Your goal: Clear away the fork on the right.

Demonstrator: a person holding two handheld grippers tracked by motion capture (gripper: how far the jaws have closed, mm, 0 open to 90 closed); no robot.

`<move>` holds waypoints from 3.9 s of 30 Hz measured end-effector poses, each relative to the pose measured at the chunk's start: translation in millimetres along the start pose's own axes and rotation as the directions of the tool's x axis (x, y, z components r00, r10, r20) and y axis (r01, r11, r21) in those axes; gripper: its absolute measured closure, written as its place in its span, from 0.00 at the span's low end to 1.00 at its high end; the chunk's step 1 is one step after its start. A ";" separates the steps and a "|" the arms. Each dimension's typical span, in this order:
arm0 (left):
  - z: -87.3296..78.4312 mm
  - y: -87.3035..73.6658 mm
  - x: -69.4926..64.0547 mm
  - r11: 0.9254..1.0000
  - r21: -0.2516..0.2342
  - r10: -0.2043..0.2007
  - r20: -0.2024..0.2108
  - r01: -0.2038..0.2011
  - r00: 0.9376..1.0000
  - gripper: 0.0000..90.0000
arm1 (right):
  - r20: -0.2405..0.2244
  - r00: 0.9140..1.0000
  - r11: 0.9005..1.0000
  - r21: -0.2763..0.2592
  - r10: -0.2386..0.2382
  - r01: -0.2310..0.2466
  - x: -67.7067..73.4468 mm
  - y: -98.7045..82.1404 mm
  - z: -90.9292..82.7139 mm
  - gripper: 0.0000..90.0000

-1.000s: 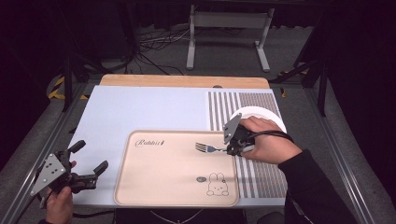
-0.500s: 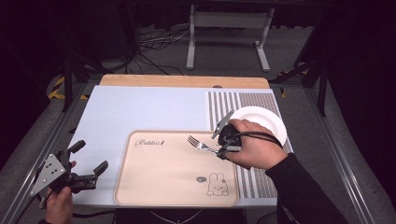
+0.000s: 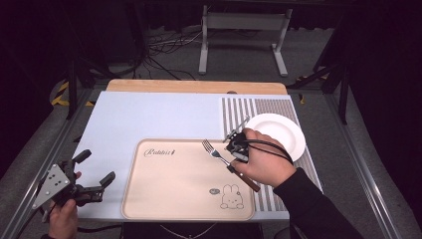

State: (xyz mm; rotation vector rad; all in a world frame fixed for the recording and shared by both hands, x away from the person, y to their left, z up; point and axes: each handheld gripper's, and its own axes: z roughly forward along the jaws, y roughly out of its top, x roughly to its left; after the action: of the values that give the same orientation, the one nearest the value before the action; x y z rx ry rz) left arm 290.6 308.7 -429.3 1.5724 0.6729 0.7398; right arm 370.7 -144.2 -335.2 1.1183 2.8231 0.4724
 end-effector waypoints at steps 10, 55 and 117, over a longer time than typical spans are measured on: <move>-0.2 -0.1 0.3 1.000 0.003 -0.003 0.001 0.003 1.000 0.00 | 0.005 0.989 0.989 -0.004 0.147 -0.147 1.8 2.4 8.2 0.87; -0.5 0.2 0.2 1.000 -0.001 -0.002 0.003 0.002 1.000 0.00 | 0.008 0.974 0.969 0.094 0.228 -0.227 -1.0 -4.6 67.0 0.87; -0.1 0.0 -0.1 1.000 0.004 -0.003 0.005 0.003 1.000 0.00 | -0.090 0.982 0.945 -0.298 -0.169 0.135 0.1 9.3 87.0 0.47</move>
State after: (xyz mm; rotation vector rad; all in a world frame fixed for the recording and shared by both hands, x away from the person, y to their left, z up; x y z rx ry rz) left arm 290.5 308.6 -429.3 1.5763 0.6733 0.7329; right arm 391.9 -115.4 -415.0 0.8342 2.7812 0.9290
